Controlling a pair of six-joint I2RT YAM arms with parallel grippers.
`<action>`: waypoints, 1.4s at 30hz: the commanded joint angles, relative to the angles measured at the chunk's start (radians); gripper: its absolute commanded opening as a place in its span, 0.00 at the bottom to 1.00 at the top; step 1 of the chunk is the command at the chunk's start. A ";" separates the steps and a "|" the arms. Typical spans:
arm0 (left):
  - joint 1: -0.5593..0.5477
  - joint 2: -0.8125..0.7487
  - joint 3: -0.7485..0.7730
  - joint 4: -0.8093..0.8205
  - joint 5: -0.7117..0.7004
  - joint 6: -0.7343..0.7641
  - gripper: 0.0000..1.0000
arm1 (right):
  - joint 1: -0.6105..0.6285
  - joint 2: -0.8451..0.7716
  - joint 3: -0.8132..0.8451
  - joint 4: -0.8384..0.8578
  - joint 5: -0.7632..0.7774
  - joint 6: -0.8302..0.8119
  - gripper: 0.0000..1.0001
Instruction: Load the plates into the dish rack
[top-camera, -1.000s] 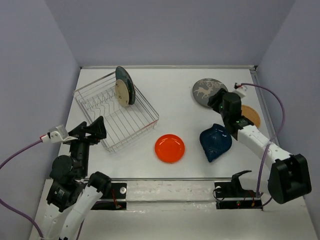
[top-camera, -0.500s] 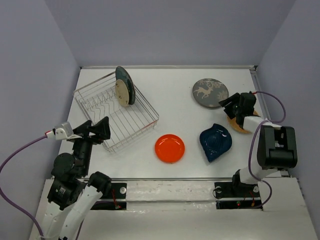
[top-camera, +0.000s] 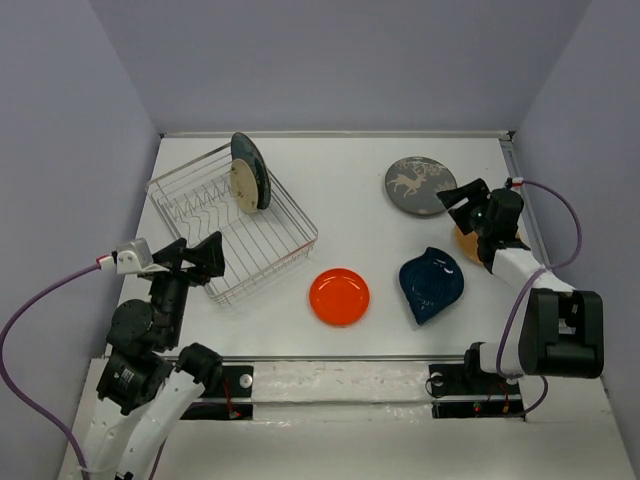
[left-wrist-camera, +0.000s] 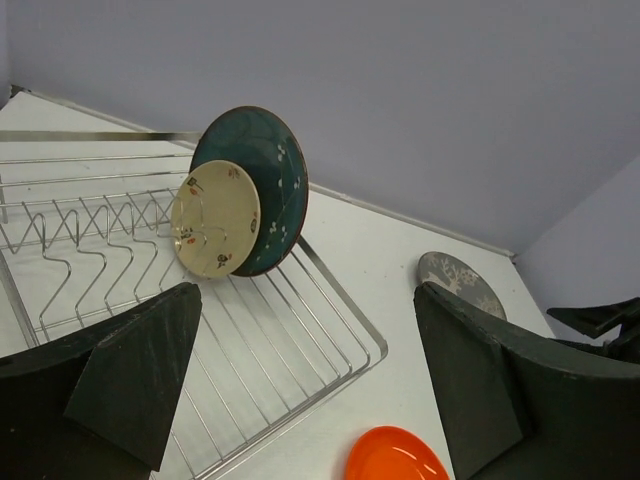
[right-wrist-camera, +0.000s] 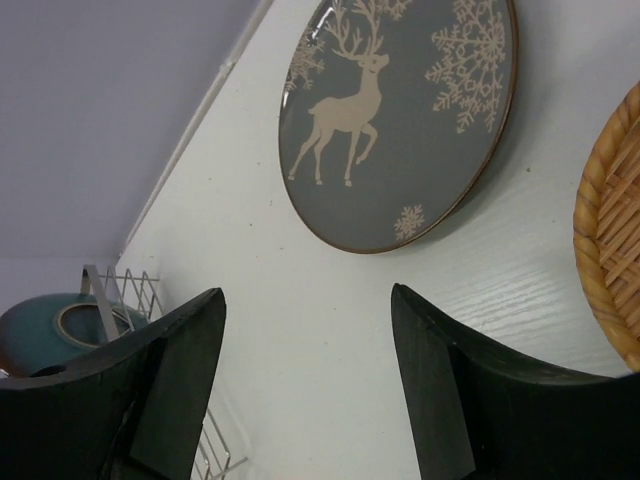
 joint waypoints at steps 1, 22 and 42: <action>-0.004 0.033 0.001 0.051 -0.011 0.028 0.99 | 0.000 -0.053 -0.004 -0.042 -0.010 -0.036 0.76; -0.003 0.047 0.001 0.025 -0.050 0.042 0.99 | -0.082 0.208 0.134 -0.033 -0.076 -0.019 0.77; 0.039 0.056 -0.002 0.045 -0.017 0.048 0.99 | -0.071 0.579 0.289 0.121 -0.116 0.150 0.55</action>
